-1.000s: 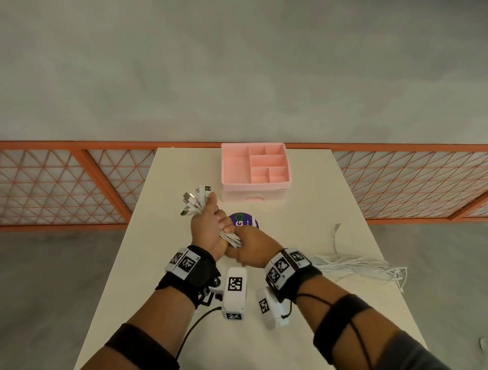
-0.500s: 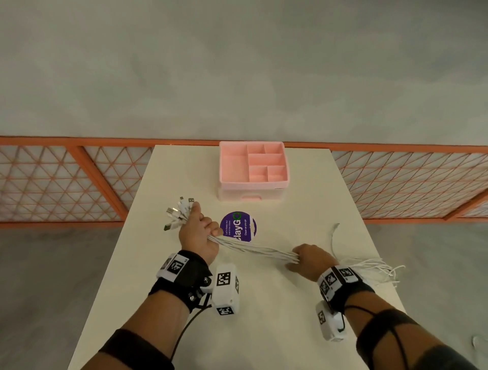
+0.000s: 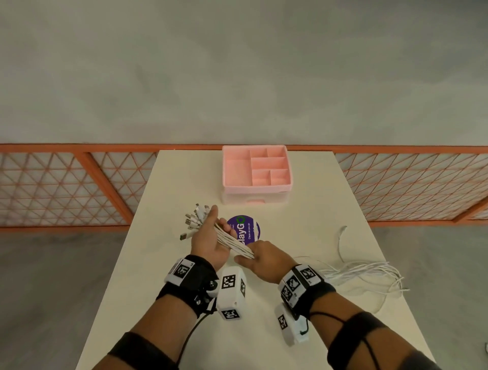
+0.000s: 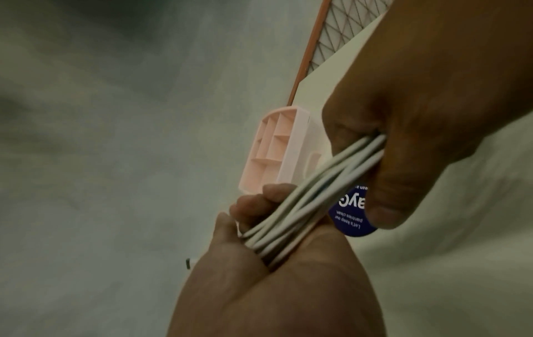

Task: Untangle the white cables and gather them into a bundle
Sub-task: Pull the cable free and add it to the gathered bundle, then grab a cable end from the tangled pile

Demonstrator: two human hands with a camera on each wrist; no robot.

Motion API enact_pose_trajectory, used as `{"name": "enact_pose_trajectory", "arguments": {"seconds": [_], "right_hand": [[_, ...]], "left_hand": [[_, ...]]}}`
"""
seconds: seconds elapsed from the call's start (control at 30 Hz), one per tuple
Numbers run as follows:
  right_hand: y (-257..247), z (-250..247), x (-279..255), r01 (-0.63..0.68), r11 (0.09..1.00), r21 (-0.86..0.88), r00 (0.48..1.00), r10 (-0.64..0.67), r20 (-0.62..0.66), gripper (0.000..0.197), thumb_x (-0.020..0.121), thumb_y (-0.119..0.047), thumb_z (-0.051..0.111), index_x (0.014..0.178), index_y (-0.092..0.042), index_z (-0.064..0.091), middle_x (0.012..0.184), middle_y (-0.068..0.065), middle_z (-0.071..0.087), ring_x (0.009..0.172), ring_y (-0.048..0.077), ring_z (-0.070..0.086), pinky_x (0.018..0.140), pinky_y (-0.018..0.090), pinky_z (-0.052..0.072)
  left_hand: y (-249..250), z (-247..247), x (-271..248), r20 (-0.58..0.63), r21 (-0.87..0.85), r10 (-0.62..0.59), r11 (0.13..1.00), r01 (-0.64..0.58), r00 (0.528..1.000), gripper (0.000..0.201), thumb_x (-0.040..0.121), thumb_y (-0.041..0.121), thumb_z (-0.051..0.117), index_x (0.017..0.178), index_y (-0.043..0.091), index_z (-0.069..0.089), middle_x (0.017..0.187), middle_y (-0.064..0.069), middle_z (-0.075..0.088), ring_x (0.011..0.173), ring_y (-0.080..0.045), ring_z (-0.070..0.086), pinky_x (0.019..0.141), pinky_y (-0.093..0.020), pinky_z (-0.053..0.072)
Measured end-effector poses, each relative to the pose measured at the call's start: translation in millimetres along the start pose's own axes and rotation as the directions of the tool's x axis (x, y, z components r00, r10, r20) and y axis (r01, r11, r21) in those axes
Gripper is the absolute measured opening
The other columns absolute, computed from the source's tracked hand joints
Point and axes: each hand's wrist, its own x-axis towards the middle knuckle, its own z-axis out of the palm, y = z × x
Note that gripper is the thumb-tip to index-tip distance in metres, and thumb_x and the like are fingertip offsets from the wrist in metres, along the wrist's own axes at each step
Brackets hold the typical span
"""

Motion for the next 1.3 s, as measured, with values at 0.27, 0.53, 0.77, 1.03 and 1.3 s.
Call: {"name": "enact_pose_trajectory", "arguments": {"seconds": [0.27, 0.53, 0.77, 1.03, 1.3], "right_hand": [[0.4, -0.2, -1.4, -0.027, 0.999, -0.031, 0.995, 0.030, 0.098, 0.020, 0.096, -0.041, 0.056, 0.094, -0.022, 0.061, 0.083, -0.004, 0.057, 0.075, 0.016, 0.054, 0.066, 0.026, 0.040], [-7.6, -46.3, -2.0, -0.195, 0.976, 0.097, 0.970, 0.177, 0.166, 0.038, 0.091, -0.032, 0.063, 0.062, -0.020, 0.043, 0.050, 0.000, 0.042, 0.035, 0.013, 0.035, 0.045, 0.021, 0.029], [-29.0, -90.2, -3.3, -0.255, 0.964, -0.070, 0.946, 0.264, 0.187, 0.033, 0.090, -0.031, 0.063, 0.066, -0.015, 0.048, 0.050, 0.001, 0.044, 0.035, 0.016, 0.036, 0.041, 0.017, 0.029], [-54.0, -94.3, -18.7, -0.096, 0.982, -0.160, 0.915, 0.151, 0.374, 0.023, 0.088, -0.022, 0.065, 0.069, -0.026, 0.053, 0.054, 0.000, 0.044, 0.042, 0.013, 0.037, 0.042, 0.020, 0.031], [-46.9, -133.5, -21.7, -0.104, 0.988, -0.113, 0.954, 0.132, 0.270, 0.026, 0.081, -0.027, 0.074, 0.083, -0.002, 0.070, 0.053, 0.002, 0.045, 0.040, 0.015, 0.033, 0.039, 0.019, 0.026]], "left_hand": [[7.4, -21.2, 12.9, 0.050, 0.112, 0.089, 0.989, -0.094, 0.995, 0.009, 0.093, 0.007, 0.066, 0.084, 0.007, 0.064, 0.066, -0.005, 0.056, 0.054, -0.013, 0.055, 0.058, -0.029, 0.054], [16.7, -49.6, 12.0, 0.090, 0.496, -0.045, 0.868, -0.005, 0.995, 0.040, 0.081, 0.026, 0.079, 0.113, 0.006, 0.065, 0.122, -0.020, 0.069, 0.097, -0.028, 0.071, 0.085, -0.041, 0.058], [39.4, -20.3, -2.2, 0.395, 0.678, 0.485, 0.419, -0.604, 0.780, 0.062, 0.081, 0.044, 0.079, 0.134, 0.024, 0.053, 0.132, 0.001, 0.063, 0.118, -0.012, 0.060, 0.105, -0.040, 0.047], [0.4, 11.6, -19.6, 0.716, 0.686, -0.167, 0.348, -0.639, 0.678, 0.046, 0.074, 0.051, 0.076, 0.101, 0.015, 0.067, 0.090, -0.011, 0.073, 0.085, -0.025, 0.071, 0.087, -0.050, 0.057], [-18.9, 3.7, -21.5, 0.604, 0.772, -0.263, 0.426, -0.471, 0.752, 0.027, 0.087, 0.032, 0.077, 0.076, 0.013, 0.060, 0.058, -0.006, 0.061, 0.056, -0.025, 0.062, 0.066, -0.047, 0.055]]}}
